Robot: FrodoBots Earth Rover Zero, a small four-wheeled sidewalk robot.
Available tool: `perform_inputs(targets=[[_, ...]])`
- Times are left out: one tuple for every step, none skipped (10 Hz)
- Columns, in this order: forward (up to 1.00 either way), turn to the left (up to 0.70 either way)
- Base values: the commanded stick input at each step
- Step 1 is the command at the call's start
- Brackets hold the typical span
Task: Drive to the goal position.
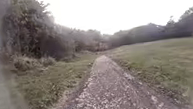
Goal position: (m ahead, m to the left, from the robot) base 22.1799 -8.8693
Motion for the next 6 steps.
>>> perform_inputs(targets=[[0.0, -1.0], [0.0, -1.0], [0.0, -1.0], [0.0, -1.0], [0.0, -1.0], [0.0, -1.0]])
